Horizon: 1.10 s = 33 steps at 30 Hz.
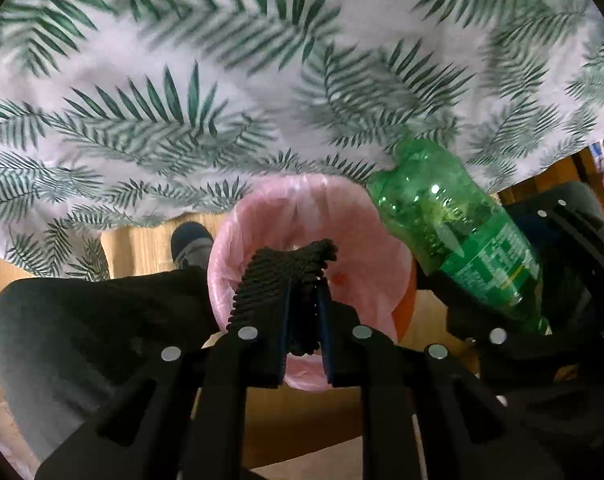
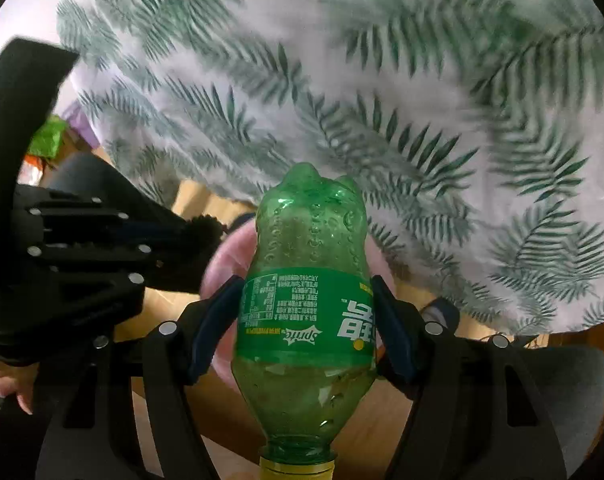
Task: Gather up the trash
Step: 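Carry the scrubber and Sprite bottle with both tools down over the pink bin, then open the left tool to drop the scrubber while the right tool releases the bottle into the bin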
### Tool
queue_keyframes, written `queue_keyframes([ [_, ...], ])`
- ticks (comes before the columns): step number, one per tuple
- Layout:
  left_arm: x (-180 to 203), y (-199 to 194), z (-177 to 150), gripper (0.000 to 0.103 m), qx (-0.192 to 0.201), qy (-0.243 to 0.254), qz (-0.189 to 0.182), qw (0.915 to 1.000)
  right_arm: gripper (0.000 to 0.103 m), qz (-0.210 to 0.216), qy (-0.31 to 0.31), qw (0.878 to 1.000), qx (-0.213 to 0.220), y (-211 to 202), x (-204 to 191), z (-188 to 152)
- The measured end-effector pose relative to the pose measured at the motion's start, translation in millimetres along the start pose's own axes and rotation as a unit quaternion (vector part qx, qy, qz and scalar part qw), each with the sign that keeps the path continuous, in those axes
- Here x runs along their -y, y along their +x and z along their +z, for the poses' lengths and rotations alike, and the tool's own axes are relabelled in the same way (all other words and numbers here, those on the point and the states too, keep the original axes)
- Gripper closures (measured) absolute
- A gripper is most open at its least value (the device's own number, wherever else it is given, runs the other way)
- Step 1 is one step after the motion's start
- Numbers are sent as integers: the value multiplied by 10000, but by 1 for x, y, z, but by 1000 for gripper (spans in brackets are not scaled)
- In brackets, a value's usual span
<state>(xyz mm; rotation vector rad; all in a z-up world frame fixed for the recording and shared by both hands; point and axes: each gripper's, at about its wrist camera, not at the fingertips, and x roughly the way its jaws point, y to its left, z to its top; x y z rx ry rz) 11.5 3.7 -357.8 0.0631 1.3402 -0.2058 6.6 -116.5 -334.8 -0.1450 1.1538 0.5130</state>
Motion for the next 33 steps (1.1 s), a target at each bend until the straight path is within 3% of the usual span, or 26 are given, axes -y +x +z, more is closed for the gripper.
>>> queue_keyframes([
  [6, -12, 42, 3, 89, -357, -149, 48, 9992, 36, 56, 101, 9988, -484, 47, 10, -9],
  [12, -20, 60, 5, 89, -520, -291, -43, 9982, 36, 124, 210, 9970, -732, 65, 14, -14],
  [20, -24, 63, 9, 66, -540, -448, -88, 9975, 36, 135, 211, 9956, -907, 80, 12, -14],
  [33, -48, 58, 9, 45, -416, -975, 318, 9939, 36, 211, 103, 9935, -1111, 101, 8, -16],
])
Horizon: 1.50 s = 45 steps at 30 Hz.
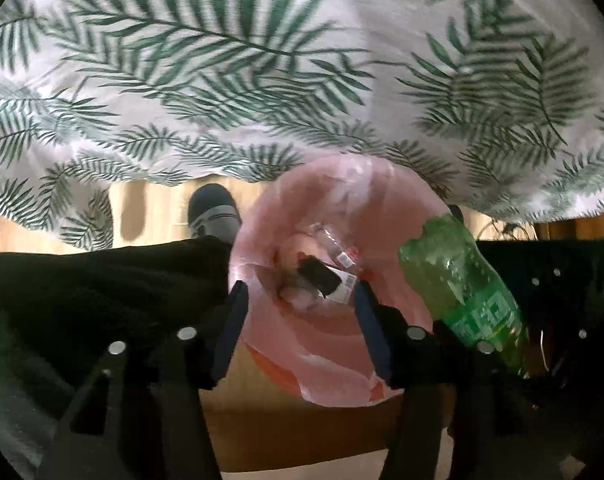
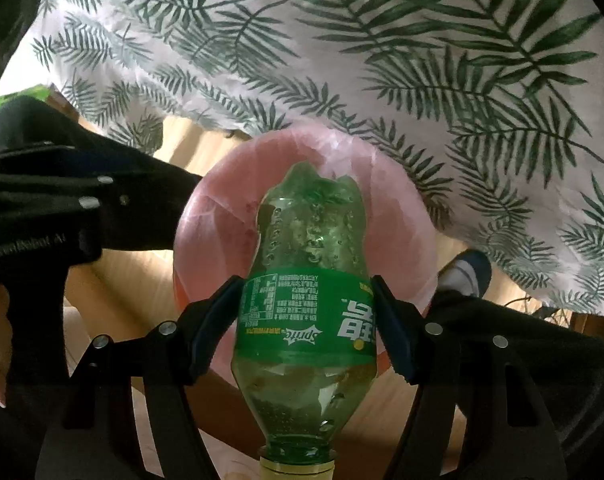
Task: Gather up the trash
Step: 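Open the left tool to drop the scrubber while the right tool releases the bottle into the bin, then raise both open tools from the bin toward the table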
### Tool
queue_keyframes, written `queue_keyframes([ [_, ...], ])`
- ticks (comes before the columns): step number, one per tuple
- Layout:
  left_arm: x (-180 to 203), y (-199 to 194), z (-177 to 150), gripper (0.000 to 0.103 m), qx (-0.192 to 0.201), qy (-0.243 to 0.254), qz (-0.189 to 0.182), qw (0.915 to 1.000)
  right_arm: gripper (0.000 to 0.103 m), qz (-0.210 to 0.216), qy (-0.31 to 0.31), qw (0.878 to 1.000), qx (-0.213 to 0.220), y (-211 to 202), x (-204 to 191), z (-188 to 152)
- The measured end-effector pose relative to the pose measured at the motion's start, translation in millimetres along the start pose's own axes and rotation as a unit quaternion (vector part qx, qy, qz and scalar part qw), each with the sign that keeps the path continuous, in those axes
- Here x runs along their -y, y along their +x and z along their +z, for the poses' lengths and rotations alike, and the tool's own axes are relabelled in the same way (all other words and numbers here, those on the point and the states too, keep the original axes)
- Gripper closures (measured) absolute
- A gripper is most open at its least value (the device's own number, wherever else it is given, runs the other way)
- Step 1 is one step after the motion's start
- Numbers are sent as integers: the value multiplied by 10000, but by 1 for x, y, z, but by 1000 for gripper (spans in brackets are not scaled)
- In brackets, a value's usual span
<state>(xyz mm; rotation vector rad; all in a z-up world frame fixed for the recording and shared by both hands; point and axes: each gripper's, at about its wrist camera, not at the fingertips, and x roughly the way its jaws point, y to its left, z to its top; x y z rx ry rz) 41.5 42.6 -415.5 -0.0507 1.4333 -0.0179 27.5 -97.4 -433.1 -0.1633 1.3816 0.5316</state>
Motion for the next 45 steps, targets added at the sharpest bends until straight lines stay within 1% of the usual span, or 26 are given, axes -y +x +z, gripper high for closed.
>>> queue_keyframes([
  [7, -6, -5, 2, 33, 106, -88, 129, 9998, 35, -33, -103, 9999, -69, 10, -5, 3],
  [10, -7, -6, 3, 31, 152, -137, 144, 9997, 32, -45, -118, 9999, -42, 9, -6, 5],
  [12, -9, -6, 4, 27, 182, -200, 193, 9994, 28, -81, -138, 9999, 0, 8, -7, 6],
  [14, -10, -6, 5, 19, 246, -239, 200, 9992, 25, -91, -134, 9999, 22, 8, -7, 6],
  [15, -11, -7, 5, 18, 282, -266, 183, 9991, 25, -83, -121, 9999, 22, 7, -6, 6],
  [17, -11, -8, 6, 13, 288, -297, 72, 9991, 25, -98, -111, 9999, 29, 7, -6, 6],
  [18, -10, -7, 6, 12, 278, -285, 71, 9992, 25, -109, -110, 9999, 45, 6, -6, 6],
  [19, -8, -7, 7, 12, 250, -256, 112, 9993, 24, -125, -106, 9998, 62, 5, -6, 6],
  [22, -3, -7, 8, 8, 149, -28, 438, 9989, 18, -230, -83, 9995, 204, -4, -5, 6],
  [23, 1, -9, 9, 5, 174, 111, 631, 9978, 15, -286, -74, 9992, 250, -7, -5, 7],
  [24, 3, -13, 8, 5, 220, 184, 718, 9970, 13, -377, -40, 9988, 313, -12, -3, 7],
  [26, 6, -19, 9, 5, 276, 284, 770, 9962, 10, -435, 25, 9982, 420, -20, -2, 8],
  [28, 6, -29, 10, 5, 329, 308, 739, 9962, 8, -467, 66, 9972, 573, -31, 0, 7],
  [32, 8, -64, 10, 5, 669, 291, 475, 9962, 8, -668, -2, 9942, 843, -54, -1, 5],
  [34, 13, -86, 9, 5, 885, 394, 510, 9940, 7, -797, -66, 9917, 1010, -71, -3, 4],
  [37, 26, -131, 6, 5, 1292, 632, 657, 9874, 7, -1008, -175, 9867, 1266, -104, -8, 0],
  [38, 29, -141, 6, 5, 1363, 667, 665, 9862, 7, -1057, -189, 9852, 1335, -113, -10, 0],
  [40, 34, -172, 4, 5, 1628, 755, 655, 9816, 7, -1085, -209, 9830, 1469, -142, -13, 1],
  [42, 39, -209, 4, 5, 1978, 856, 650, 9743, 7, -1072, -159, 9781, 1774, -177, -14, 1],
  [44, 44, -239, 6, 5, 2240, 930, 665, 9679, 7, -1004, -104, 9735, 2051, -209, -15, 3],
  [45, 47, -254, 7, 5, 2377, 973, 644, 9643, 7, -1018, -58, 9688, 2261, -230, -15, 5],
])
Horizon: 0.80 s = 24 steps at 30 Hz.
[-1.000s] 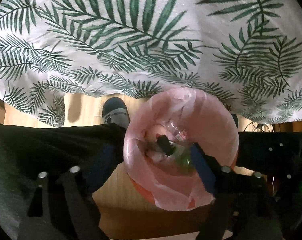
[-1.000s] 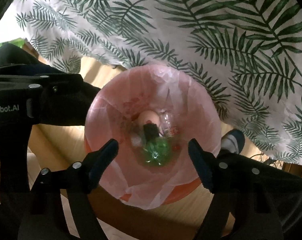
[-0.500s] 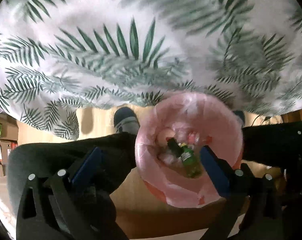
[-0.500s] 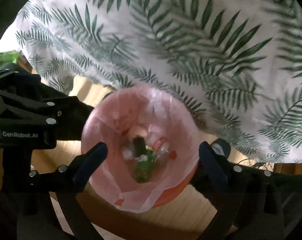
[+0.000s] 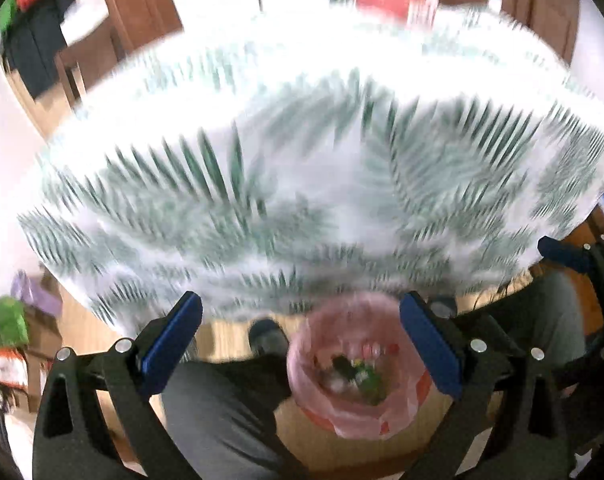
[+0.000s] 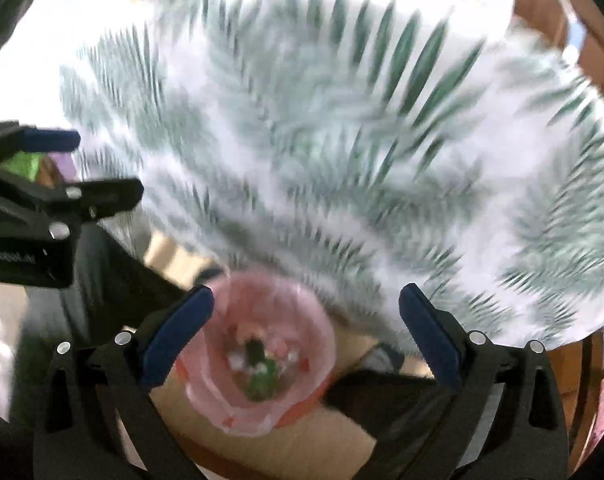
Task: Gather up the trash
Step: 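Raise both open tools from the bin toward the table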
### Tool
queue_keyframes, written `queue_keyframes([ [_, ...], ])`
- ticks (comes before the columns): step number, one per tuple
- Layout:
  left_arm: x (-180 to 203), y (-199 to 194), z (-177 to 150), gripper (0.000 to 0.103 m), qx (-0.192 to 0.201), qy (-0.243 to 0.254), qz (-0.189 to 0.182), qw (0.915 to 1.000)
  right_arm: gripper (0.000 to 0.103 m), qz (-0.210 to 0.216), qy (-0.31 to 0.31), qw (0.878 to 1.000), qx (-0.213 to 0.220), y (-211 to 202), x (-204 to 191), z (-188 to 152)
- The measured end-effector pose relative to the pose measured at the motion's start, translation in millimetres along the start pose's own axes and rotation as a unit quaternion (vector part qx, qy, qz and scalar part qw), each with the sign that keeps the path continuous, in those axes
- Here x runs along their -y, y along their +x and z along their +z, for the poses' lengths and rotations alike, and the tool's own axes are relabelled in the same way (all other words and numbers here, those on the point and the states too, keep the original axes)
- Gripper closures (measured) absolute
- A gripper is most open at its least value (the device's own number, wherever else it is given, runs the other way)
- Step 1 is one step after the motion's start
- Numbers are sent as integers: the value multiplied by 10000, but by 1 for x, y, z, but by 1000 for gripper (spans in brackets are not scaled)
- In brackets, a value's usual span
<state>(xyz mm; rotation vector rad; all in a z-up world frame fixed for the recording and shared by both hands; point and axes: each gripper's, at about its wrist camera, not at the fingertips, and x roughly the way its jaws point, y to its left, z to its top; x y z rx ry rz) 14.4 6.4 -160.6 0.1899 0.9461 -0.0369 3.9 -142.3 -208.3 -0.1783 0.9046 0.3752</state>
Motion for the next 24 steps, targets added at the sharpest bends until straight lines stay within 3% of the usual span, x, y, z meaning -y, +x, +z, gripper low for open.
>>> queue_keyframes([
  [5, -5, -54, 46, 5, 637, 118, -53, 9979, 6, -148, 104, 9977, 652, -55, 13, 43],
  [11, -15, -76, 95, 5, 994, 57, -72, 9950, 6, -346, 108, 9918, 1222, -99, 31, 94],
  [17, -26, -67, 142, 5, 1034, 18, -59, 9946, 6, -531, 84, 9881, 1439, -101, 50, 136],
  [24, -29, -24, 200, 5, 919, 10, -156, 9956, 6, -600, 139, 9880, 1420, -81, 71, 178],
])
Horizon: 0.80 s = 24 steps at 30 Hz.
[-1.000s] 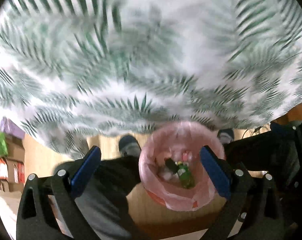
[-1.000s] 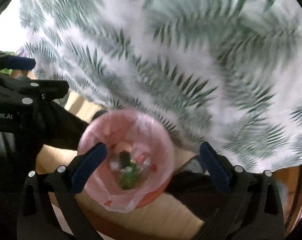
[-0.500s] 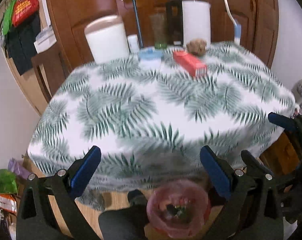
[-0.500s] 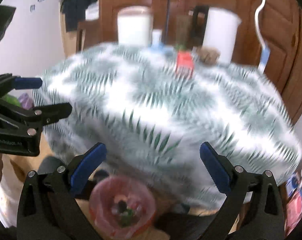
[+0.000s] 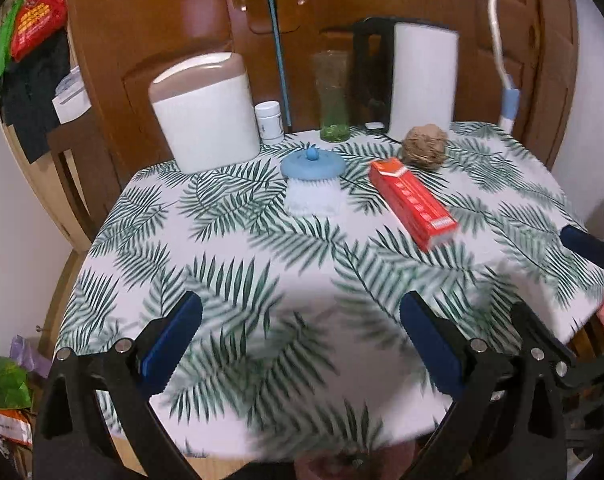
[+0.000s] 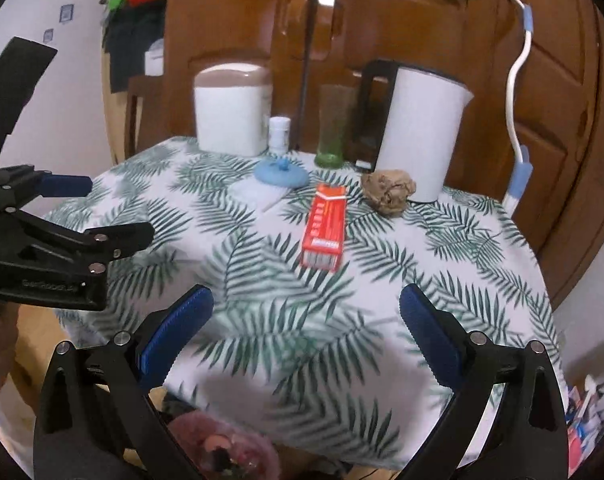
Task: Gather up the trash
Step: 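Raise both open tools from the bin toward the table, then grasp the white brush with the left tool while the right tool grasps the red ointment box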
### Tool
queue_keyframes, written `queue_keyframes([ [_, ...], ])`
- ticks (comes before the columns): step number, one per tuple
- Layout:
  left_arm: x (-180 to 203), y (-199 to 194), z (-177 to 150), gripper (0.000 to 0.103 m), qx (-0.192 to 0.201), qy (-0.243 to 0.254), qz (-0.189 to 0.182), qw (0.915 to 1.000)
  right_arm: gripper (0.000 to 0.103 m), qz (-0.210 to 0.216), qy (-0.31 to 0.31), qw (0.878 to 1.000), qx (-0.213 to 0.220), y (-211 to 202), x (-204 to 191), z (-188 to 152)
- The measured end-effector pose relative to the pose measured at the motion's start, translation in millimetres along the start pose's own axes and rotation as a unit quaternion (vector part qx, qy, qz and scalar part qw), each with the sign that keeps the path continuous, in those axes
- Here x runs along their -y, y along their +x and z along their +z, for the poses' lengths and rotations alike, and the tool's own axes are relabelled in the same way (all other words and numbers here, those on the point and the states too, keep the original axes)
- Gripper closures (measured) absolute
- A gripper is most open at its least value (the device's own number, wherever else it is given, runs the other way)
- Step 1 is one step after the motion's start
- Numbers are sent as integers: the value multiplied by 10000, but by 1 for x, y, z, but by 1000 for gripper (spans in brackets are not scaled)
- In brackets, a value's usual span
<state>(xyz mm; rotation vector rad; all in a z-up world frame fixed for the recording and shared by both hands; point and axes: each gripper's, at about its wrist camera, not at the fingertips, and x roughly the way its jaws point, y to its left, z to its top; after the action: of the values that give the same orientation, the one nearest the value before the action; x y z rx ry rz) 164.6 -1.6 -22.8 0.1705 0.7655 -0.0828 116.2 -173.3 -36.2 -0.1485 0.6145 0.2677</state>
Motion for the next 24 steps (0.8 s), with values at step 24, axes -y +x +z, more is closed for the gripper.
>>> queue_keyframes([
  [24, -4, 156, 67, 5, -601, -67, 2, 9982, 9, -23, -47, 9970, -769, 156, 34, 55],
])
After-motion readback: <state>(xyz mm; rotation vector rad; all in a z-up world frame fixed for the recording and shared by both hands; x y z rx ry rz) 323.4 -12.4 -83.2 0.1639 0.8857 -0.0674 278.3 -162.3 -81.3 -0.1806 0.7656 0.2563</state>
